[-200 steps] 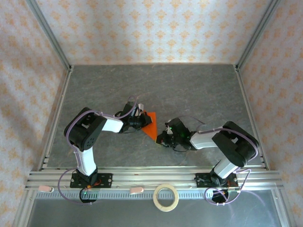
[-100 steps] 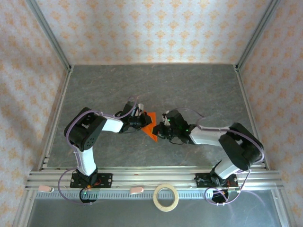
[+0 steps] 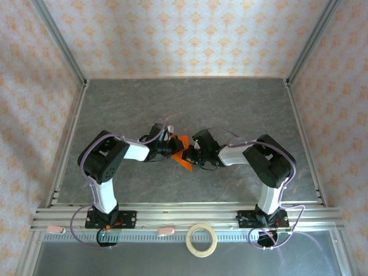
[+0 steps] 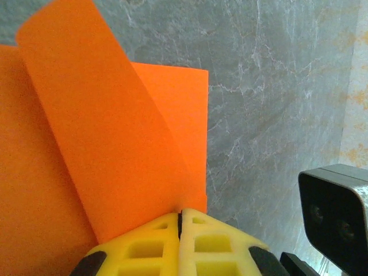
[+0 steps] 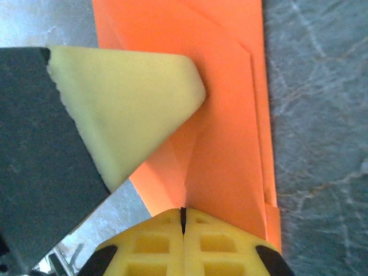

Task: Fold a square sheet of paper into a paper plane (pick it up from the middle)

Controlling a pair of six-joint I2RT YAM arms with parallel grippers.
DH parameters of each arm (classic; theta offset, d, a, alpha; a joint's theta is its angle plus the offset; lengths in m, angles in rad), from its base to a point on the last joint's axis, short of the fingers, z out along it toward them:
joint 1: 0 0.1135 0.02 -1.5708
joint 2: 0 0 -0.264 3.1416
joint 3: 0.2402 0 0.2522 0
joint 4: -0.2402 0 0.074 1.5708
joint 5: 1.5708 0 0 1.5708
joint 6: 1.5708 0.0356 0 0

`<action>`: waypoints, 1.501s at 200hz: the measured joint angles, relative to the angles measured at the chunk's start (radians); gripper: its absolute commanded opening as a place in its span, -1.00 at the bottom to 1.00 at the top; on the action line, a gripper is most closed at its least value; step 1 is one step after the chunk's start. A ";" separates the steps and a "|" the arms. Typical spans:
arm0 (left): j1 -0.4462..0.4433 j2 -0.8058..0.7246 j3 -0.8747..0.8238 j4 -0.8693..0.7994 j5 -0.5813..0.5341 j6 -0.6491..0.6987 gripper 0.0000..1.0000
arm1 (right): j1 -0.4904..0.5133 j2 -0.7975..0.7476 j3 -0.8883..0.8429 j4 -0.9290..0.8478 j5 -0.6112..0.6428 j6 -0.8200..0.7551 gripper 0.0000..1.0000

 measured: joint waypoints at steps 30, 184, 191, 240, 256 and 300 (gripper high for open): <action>-0.015 -0.004 -0.002 -0.010 0.024 -0.002 -1.00 | -0.013 -0.034 -0.134 0.177 -0.043 0.008 -1.00; -0.068 -0.040 -0.053 0.008 -0.008 -0.056 -1.00 | -0.014 -0.159 -0.137 -0.023 -0.076 -0.021 -1.00; -0.068 -0.040 -0.053 0.008 -0.008 -0.056 -1.00 | -0.014 -0.159 -0.128 -0.025 -0.071 -0.020 -1.00; -0.067 -0.039 -0.052 0.008 -0.008 -0.056 -1.00 | -0.021 -0.116 -0.129 -0.007 -0.025 -0.018 -1.00; -0.068 -0.038 -0.050 0.008 -0.008 -0.056 -1.00 | -0.021 -0.119 -0.155 0.035 -0.024 -0.016 -1.00; -0.075 -0.031 -0.042 0.008 -0.005 -0.054 -1.00 | -0.021 -0.169 -0.210 0.060 -0.022 0.011 -1.00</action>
